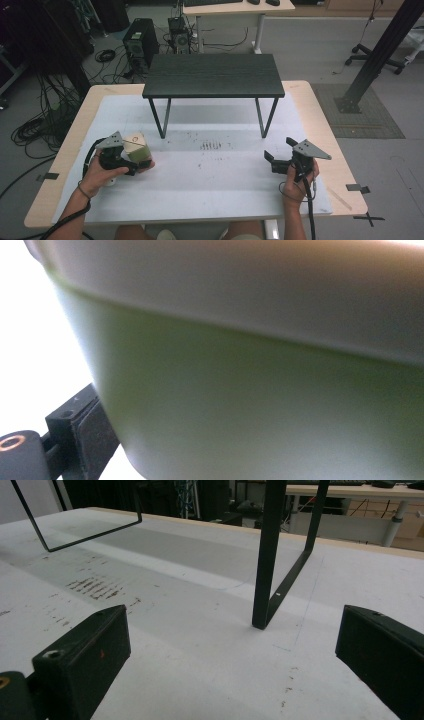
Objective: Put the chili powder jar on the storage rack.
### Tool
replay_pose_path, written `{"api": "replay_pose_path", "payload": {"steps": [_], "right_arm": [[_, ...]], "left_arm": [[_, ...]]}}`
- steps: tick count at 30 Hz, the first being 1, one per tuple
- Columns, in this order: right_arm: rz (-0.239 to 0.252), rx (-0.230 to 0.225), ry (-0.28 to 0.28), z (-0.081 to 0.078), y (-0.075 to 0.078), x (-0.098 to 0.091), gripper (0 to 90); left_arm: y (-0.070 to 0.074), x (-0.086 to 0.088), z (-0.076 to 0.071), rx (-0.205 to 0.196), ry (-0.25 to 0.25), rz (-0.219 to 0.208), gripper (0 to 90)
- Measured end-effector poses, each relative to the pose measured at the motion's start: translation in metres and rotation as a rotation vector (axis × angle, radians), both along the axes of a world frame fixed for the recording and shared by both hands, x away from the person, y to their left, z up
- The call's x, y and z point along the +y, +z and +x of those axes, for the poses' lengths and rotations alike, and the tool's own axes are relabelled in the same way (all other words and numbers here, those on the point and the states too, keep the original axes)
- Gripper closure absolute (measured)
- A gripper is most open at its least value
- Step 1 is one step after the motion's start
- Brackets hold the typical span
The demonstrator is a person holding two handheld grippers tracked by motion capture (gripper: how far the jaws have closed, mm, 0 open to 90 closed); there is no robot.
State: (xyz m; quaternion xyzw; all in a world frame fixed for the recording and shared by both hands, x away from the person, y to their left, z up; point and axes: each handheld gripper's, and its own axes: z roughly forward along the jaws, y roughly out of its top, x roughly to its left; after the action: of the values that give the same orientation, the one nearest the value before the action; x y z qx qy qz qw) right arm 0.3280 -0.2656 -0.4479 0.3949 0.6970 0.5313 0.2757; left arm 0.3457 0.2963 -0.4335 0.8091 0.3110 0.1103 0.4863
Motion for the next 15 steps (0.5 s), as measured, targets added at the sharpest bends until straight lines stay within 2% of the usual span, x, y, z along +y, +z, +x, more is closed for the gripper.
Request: {"api": "replay_pose_path", "payload": {"steps": [5,10,12,15], "right_arm": [[-0.002,0.000,-0.001,0.0000,0.0000,0.0000,1.1],[-0.004,0.002,0.001,0.0001,0.0000,0.0002,1.1],[-0.002,0.003,-0.001,0.0001,0.0000,0.0000,1.1],[0.002,0.001,-0.007,-0.0001,-0.0001,-0.0008,1.1]], "left_arm": [[-0.0018,-0.0003,-0.0003,-0.005,0.000,0.000,6.5],[-0.0026,-0.0002,-0.0002,-0.018,0.003,0.003,16.1],[-0.0027,0.0005,-0.0004,-0.023,0.001,0.001,23.3],[-0.0032,0.0009,-0.0004,-0.026,0.003,0.003,25.9]]}}
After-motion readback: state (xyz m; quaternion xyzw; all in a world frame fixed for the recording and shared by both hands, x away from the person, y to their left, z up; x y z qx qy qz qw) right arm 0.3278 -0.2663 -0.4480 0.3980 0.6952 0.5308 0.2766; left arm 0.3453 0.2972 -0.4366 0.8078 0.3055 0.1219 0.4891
